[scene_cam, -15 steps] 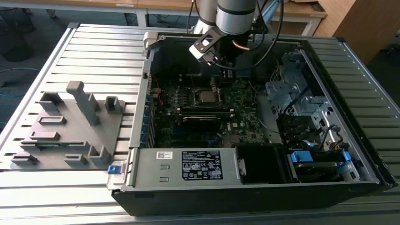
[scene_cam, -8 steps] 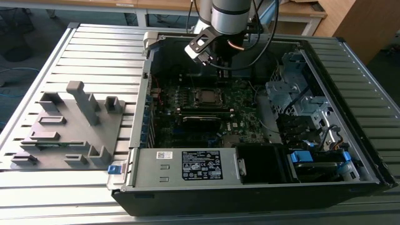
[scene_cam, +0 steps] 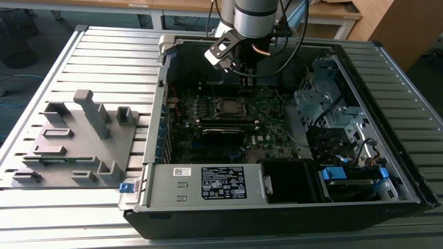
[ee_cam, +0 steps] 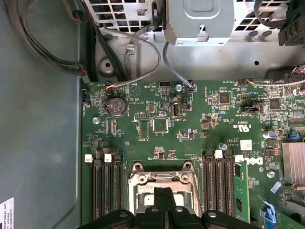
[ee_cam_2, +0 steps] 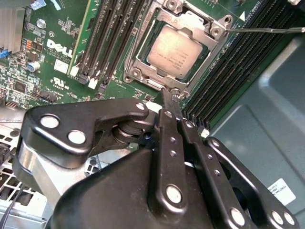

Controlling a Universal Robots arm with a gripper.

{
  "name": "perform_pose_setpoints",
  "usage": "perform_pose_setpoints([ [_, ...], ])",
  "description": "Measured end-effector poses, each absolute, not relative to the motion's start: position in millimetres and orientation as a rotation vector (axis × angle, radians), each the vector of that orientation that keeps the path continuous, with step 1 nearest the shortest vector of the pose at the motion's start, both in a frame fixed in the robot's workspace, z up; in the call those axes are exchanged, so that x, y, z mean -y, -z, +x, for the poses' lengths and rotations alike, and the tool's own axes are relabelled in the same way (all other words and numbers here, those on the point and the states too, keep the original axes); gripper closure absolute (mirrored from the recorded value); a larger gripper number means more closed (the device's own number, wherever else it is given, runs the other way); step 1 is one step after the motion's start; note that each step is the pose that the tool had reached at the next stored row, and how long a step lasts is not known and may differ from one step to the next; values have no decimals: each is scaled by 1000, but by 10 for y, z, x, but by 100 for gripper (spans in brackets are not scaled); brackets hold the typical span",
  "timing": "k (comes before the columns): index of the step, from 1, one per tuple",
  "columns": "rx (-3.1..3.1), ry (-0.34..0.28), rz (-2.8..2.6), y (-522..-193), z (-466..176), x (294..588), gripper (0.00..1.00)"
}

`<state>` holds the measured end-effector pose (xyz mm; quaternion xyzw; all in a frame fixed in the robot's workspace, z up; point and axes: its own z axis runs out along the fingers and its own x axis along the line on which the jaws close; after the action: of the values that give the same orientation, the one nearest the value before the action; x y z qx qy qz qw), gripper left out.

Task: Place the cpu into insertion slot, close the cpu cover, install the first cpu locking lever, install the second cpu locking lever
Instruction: 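Close the cpu cover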

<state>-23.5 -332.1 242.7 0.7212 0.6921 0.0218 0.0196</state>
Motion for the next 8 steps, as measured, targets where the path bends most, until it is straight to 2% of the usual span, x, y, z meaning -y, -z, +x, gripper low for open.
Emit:
perform_pose_setpoints([
  [8,-2156,-49,2246,-2417,-235,3321,90],
])
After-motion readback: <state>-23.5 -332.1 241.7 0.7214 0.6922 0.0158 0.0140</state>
